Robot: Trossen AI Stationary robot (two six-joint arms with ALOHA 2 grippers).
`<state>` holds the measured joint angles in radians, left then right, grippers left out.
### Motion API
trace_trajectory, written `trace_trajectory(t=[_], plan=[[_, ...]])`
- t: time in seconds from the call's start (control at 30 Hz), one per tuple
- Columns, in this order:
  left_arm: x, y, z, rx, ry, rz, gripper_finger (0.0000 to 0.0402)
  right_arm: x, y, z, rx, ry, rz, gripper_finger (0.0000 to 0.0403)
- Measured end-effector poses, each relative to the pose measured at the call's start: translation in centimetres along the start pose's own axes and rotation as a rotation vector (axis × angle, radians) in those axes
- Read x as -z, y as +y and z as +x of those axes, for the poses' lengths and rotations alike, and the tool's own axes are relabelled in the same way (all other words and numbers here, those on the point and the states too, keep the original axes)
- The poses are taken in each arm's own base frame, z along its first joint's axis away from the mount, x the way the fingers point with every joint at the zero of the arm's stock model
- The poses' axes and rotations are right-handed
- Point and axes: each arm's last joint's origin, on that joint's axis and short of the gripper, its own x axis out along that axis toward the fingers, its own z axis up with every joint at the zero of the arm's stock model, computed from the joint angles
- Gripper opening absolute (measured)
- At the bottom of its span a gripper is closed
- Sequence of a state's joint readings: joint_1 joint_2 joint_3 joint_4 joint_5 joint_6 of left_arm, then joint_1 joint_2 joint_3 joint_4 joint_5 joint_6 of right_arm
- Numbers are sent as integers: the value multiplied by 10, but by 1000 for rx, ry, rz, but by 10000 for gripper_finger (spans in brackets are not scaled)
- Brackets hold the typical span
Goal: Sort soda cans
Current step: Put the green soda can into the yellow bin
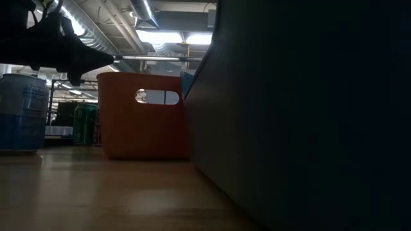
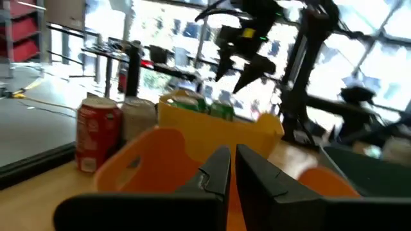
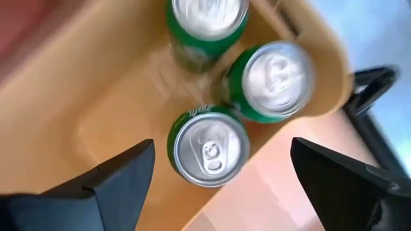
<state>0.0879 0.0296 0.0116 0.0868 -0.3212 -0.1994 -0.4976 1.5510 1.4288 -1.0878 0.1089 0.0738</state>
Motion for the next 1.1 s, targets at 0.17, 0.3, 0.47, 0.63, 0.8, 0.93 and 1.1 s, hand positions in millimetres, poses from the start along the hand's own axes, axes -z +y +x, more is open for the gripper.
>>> trace_trajectory(t=[0.17,0.3,0.47,0.63,0.8,0.93,1.1], plan=[[-21,-2,-3,-15,-87,-9,86,6,-4,-32,-9,-114,9,362],[-51,-4,-7,-83,-159,21,172,11,-5,-46,-17,-170,15,363],[-91,-5,-7,-248,-102,30,270,9,-5,-49,-26,-203,-17,363],[-129,-9,8,-389,104,32,322,4,-5,-50,-30,-260,-53,363],[-162,-9,29,-562,313,71,324,1,-5,-51,-32,-290,-64,363],[-170,-2,51,-710,568,122,314,0,-5,-51,-30,-299,-77,363],[-172,9,75,-825,799,166,307,0,-5,-51,-29,-299,-83,363]])
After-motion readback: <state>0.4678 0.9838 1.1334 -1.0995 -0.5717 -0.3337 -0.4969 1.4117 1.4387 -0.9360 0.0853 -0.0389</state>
